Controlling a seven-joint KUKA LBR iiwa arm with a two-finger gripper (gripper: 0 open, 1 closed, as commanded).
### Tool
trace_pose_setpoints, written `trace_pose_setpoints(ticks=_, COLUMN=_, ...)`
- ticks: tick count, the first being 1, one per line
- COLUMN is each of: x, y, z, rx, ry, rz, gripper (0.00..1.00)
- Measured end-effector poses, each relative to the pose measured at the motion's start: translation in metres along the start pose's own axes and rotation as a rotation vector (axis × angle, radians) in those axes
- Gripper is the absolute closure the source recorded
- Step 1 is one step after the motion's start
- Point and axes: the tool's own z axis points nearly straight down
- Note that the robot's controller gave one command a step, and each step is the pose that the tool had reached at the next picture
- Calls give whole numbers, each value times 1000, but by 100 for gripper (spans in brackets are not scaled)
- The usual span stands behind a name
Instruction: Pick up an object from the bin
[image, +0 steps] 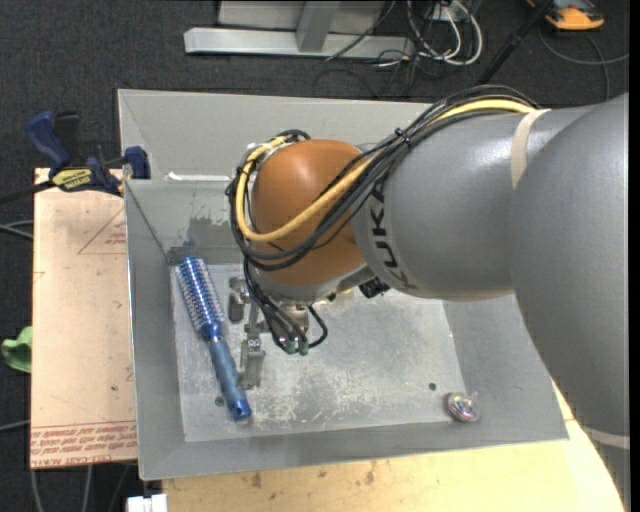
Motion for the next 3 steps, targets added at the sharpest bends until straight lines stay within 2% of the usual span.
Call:
trace_pose_setpoints(ticks=1, x=8, y=-8, z=102, rx=-2, ry=-19, rz=-502, gripper=0)
trace_pose_setpoints(ticks=2, x=5, y=-9, z=100, rx=-1, ry=-24, rz=-500, gripper=100)
trace_pose_setpoints(ticks=3, x=-21, y=1, z=26, rx=1, ry=-17, rz=-717, gripper=100)
